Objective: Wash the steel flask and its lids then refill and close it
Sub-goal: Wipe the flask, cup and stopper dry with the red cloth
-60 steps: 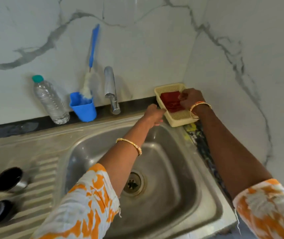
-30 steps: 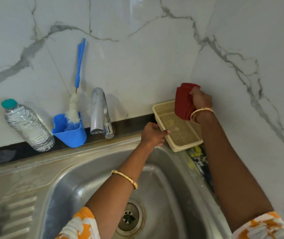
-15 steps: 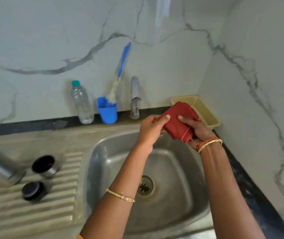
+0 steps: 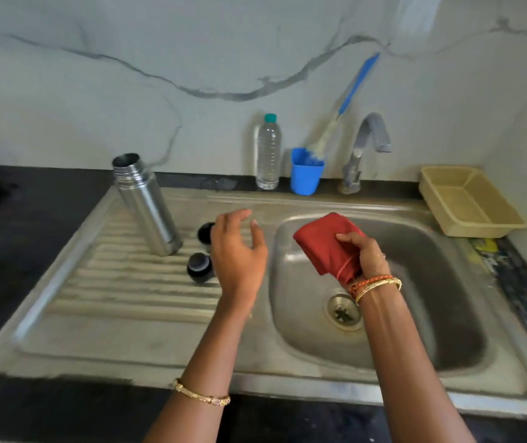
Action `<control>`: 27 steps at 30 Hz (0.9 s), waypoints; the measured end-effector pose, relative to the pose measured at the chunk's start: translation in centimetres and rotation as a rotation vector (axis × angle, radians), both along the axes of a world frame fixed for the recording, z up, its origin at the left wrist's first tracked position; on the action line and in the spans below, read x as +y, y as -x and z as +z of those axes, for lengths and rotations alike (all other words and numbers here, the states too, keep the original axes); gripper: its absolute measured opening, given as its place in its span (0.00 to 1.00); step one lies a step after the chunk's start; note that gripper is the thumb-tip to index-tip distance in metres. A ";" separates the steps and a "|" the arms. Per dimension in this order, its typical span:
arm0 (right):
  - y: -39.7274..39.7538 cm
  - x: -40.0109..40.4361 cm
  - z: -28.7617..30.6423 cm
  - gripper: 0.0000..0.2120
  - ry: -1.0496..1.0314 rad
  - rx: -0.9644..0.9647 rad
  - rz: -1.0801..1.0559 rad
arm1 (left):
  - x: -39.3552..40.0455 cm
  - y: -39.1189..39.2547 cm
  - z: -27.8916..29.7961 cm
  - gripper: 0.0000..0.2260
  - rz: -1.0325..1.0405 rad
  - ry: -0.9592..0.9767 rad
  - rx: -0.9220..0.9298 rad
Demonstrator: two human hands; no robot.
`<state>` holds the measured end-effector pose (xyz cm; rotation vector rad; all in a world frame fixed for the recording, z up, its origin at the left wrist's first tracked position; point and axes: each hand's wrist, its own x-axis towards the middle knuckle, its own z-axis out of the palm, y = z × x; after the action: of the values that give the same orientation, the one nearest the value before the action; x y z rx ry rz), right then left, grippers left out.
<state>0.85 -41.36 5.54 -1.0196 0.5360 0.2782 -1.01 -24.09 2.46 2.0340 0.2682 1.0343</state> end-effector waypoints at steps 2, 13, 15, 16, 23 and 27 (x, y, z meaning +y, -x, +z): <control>0.3 3.6 0.2 0.06 -0.042 -0.018 0.041 | 4.0 0.7 -0.2 0.09 0.089 0.002 -0.058; 0.8 17.4 -0.5 0.17 -0.035 -0.030 0.155 | 21.2 -3.1 0.4 0.52 -0.041 0.305 0.312; 0.9 18.0 -0.5 0.11 -0.018 -0.013 0.149 | 22.6 -4.1 0.1 0.49 -0.167 0.337 0.321; 0.9 18.1 -0.6 0.10 -0.006 -0.004 0.140 | 23.1 -4.5 0.0 0.46 -0.202 0.346 0.320; 0.7 16.7 0.1 0.15 0.043 -0.004 0.028 | 22.8 -5.7 2.2 0.30 -0.289 0.330 0.255; -0.2 14.6 2.1 0.18 0.008 -0.128 -0.158 | 19.4 -6.2 8.2 0.27 -0.497 0.264 0.191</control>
<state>1.01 -26.80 7.68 -0.9898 0.4989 0.0706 5.21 -4.72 10.65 1.8262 -0.0096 0.4723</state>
